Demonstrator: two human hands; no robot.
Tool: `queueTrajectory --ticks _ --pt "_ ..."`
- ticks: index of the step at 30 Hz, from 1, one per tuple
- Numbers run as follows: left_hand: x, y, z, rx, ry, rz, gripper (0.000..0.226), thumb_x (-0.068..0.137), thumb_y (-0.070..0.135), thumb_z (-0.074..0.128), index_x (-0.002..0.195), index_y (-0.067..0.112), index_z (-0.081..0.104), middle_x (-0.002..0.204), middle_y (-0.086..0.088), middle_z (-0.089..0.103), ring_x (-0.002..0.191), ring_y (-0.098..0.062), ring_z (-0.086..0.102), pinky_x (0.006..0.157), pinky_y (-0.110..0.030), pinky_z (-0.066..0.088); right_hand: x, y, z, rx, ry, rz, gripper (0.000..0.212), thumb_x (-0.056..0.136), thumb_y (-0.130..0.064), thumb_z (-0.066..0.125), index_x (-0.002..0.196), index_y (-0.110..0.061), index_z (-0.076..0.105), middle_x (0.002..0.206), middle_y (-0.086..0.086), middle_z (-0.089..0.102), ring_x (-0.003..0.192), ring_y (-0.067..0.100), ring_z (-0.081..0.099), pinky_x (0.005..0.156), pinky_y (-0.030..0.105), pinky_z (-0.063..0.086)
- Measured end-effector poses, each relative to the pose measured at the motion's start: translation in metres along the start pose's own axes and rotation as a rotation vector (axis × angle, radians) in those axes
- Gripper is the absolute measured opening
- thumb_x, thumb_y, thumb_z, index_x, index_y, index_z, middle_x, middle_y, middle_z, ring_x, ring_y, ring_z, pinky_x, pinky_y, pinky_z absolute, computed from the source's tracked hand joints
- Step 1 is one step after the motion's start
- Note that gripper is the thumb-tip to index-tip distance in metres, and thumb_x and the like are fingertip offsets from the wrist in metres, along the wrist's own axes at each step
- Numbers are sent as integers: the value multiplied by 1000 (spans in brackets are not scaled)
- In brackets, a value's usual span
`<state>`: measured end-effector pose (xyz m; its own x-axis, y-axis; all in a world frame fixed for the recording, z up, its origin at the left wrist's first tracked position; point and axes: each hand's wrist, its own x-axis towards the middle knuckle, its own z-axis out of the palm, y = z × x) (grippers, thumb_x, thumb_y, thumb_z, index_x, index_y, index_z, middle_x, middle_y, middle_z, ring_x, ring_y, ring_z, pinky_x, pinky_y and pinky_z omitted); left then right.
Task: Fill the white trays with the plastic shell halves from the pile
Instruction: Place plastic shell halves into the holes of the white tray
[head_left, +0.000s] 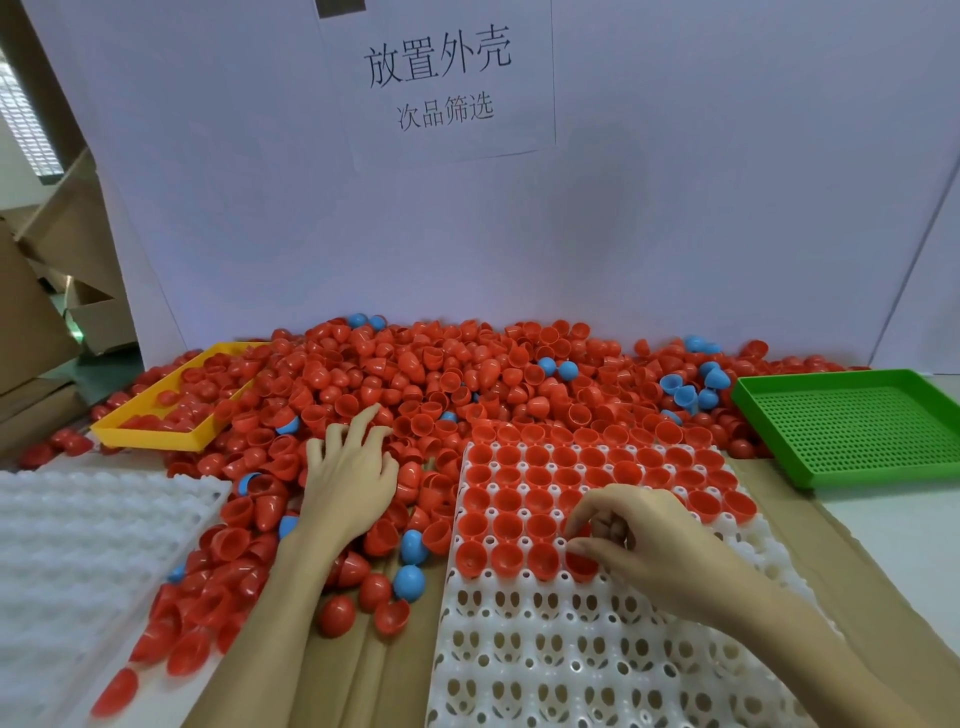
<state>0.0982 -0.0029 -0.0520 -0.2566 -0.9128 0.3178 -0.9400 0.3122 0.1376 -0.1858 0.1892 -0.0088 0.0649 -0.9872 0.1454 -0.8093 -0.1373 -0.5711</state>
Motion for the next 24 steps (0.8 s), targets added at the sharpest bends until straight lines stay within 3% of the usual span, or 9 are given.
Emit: queueTrajectory --ticks 6,10,14,19,22,24 --pt "0 -2 2 -50 35 12 42 105 29 50 147 24 55 155 2 41 133 -25 40 110 -42 26 0 1 0 16 -4 2 5 95 -31 75 99 -29 75 70 -11 65 74 -2 64 68 14 50" --pt "-4 0 1 -180 114 71 33 102 22 60 134 27 67 142 11 50 127 -22 41 105 -40 23 0 2 0 2 -6 1 3 96 -31 74 98 -31 74 70 -10 64 76 -2 63 71 12 49" --pt "-10 4 -4 -196 308 126 26 92 14 78 114 27 77 127 13 63 118 -27 46 98 -44 24 2 4 1 -20 -2 -12 2 96 -33 74 97 -34 73 72 -7 64 81 0 61 77 8 45" --pt "-11 10 -15 -155 423 150 12 88 18 83 95 28 83 106 16 74 120 -27 56 109 -55 17 3 6 2 -32 14 -22 4 97 -36 72 100 -34 73 80 -8 65 90 1 58 80 10 45" --pt "-11 11 -16 -147 421 194 12 91 21 81 103 24 82 114 8 73 116 -28 61 109 -55 23 2 6 2 -33 15 -31 5 97 -36 72 101 -34 73 82 -8 66 91 -1 56 80 10 44" --pt "-10 11 -14 -147 332 187 24 98 27 71 121 23 76 136 -3 65 123 -32 60 110 -52 30 2 6 3 -37 17 -32 5 97 -35 72 102 -33 74 82 -8 66 89 0 56 78 12 45"
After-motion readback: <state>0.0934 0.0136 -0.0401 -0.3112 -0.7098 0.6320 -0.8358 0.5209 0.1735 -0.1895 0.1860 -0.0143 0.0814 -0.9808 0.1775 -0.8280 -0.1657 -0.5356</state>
